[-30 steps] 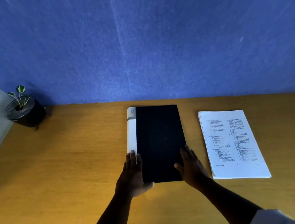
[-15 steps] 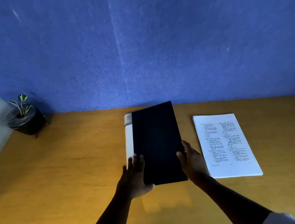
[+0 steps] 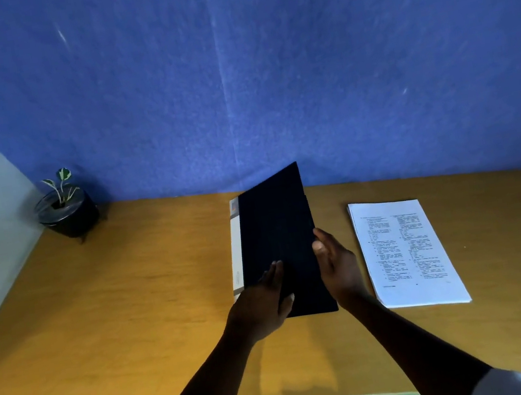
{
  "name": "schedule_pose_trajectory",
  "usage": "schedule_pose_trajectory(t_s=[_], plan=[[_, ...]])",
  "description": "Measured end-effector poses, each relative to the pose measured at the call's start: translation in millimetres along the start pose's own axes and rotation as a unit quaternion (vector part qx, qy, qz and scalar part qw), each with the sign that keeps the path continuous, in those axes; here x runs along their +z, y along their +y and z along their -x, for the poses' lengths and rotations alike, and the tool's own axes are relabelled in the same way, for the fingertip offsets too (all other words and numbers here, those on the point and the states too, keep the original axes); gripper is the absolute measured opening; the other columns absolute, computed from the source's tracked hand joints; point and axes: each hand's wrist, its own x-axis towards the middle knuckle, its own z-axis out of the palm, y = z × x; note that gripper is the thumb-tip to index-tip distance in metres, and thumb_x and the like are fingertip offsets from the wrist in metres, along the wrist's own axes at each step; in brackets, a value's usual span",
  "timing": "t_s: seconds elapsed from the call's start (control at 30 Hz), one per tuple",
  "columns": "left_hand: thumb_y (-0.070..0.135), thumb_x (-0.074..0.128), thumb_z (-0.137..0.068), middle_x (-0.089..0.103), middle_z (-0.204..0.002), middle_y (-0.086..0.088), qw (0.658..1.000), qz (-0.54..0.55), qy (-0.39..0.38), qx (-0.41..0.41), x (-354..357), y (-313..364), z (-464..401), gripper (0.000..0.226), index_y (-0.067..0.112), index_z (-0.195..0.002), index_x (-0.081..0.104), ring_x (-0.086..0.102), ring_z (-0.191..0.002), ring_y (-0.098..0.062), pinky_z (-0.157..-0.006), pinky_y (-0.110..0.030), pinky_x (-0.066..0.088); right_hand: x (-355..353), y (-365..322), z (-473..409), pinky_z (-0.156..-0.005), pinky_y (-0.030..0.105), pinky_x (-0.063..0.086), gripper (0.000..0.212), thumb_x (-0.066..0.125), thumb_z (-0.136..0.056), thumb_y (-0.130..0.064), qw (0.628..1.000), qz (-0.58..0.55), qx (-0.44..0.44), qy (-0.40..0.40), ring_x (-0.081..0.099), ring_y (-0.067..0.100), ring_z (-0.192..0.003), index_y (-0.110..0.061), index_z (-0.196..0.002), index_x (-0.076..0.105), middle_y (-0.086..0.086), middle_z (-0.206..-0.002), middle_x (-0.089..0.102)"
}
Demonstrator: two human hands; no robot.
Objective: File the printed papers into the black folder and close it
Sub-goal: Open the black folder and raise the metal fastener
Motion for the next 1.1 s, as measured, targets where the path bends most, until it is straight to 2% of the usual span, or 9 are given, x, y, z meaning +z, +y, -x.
schedule_pose_trajectory(t_s=[0.17, 0.27, 0.33, 0.4, 0.47, 0.6, 0.7, 0.87, 1.1], plan=[[0.037, 0.031, -0.105, 0.042, -0.155, -0.009, 0.997, 0.035, 0.072, 0.003, -9.7, -4.8, 13.1, 0.056, 0.017, -0.157, 0.023, 0.07, -0.096, -0.022, -0.072, -0.02, 0.044, 12.5, 10.9, 6.6, -0.072, 0.024, 0.052, 0.043, 0.04, -0.104, -0.04, 1.0, -0.003, 0.003, -0.004, 0.068, 0.016, -0.093, -0.014, -0.136, 0.054, 0.003, -0.103, 0.07], [0.034, 0.033, -0.105, 0.071, -0.097, -0.009, 0.987, 0.091, 0.131, -0.023, -18.0, -5.5, 19.9, 0.051, 0.014, -0.153, 0.035, 0.064, -0.064, -0.017, -0.059, -0.021, 0.042, 23.4, 29.0, 10.7, -0.073, 0.023, 0.05, 0.045, 0.043, -0.104, -0.04, 0.993, 0.052, 0.048, -0.093, 0.069, 0.022, -0.1, -0.012, -0.139, 0.05, 0.01, -0.113, 0.07], [0.034, 0.031, -0.106, 0.053, -0.065, 0.009, 0.977, 0.132, 0.163, -0.047, -20.4, -5.7, 22.8, 0.045, 0.009, -0.139, 0.05, 0.051, -0.054, -0.004, -0.055, -0.017, 0.038, 30.0, 42.8, 12.7, -0.082, 0.027, 0.05, 0.054, 0.043, -0.104, -0.044, 0.968, 0.11, 0.099, -0.201, 0.066, 0.025, -0.113, -0.012, -0.148, 0.042, 0.013, -0.129, 0.065], [0.033, 0.033, -0.106, 0.036, -0.057, 0.017, 0.962, 0.161, 0.211, -0.067, -22.0, -6.8, 26.1, 0.033, 0.015, -0.1, 0.061, 0.047, -0.052, 0.002, -0.055, -0.008, 0.031, 35.5, 53.6, 16.6, -0.083, 0.027, 0.049, 0.061, 0.044, -0.103, -0.046, 0.937, 0.169, 0.124, -0.28, 0.063, 0.026, -0.118, -0.012, -0.153, 0.034, 0.015, -0.135, 0.061], [0.032, 0.034, -0.105, 0.032, -0.054, 0.016, 0.945, 0.18, 0.253, -0.103, -26.1, -8.8, 29.3, 0.03, 0.03, -0.077, 0.044, 0.047, -0.051, 0.001, -0.054, -0.009, 0.03, 39.6, 60.5, 20.3, -0.089, 0.028, 0.045, 0.063, 0.049, -0.102, -0.044, 0.925, 0.194, 0.125, -0.302, 0.057, 0.029, -0.127, -0.014, -0.154, 0.031, 0.013, -0.144, 0.053], [0.022, 0.041, -0.104, 0.033, -0.057, 0.017, 0.92, 0.175, 0.308, -0.165, -32.6, -20.9, 37.5, 0.034, 0.024, -0.07, 0.04, 0.049, -0.055, 0.005, -0.058, -0.005, 0.03, 42.3, 65.2, 18.1, -0.1, 0.04, 0.05, 0.058, 0.06, -0.097, -0.034, 0.931, 0.215, 0.066, -0.287, 0.05, 0.028, -0.13, -0.016, -0.147, 0.036, 0.007, -0.144, 0.045], [0.024, 0.039, -0.102, 0.04, -0.053, 0.006, 0.902, 0.215, 0.315, -0.202, -33.7, -29.6, 43.8, 0.036, 0.02, -0.066, 0.041, 0.044, -0.047, -0.006, -0.052, -0.019, 0.028, 45.3, 67.8, 16.8, -0.114, 0.044, 0.041, 0.071, 0.06, -0.097, -0.035, 0.915, 0.261, 0.057, -0.303, 0.033, 0.03, -0.146, -0.015, -0.156, 0.024, 0.008, -0.163, 0.025], [0.039, 0.03, -0.102, 0.057, -0.061, -0.014, 0.892, 0.218, 0.318, -0.236, -29.0, -48.2, 59.9, 0.049, 0.005, -0.075, 0.052, 0.056, -0.053, -0.026, -0.049, -0.048, 0.045, 52.8, 72.5, 19.8, -0.122, 0.045, 0.03, 0.076, 0.057, -0.099, -0.038, 0.894, 0.332, 0.039, -0.298, 0.01, 0.034, -0.155, -0.014, -0.159, 0.017, 0.007, -0.169, 0.005], [0.028, 0.038, -0.106, 0.069, -0.079, -0.003, 0.82, 0.325, 0.329, -0.339, -17.1, -82.5, 78.5, 0.025, 0.012, -0.102, 0.058, 0.074, -0.066, -0.02, -0.061, -0.049, 0.062, 56.8, 77.1, 18.5, -0.123, 0.043, 0.027, 0.078, 0.058, -0.098, -0.037, 0.889, 0.349, 0.052, -0.293, 0.01, 0.031, -0.155, -0.015, -0.159, 0.014, 0.008, -0.169, 0.006]])
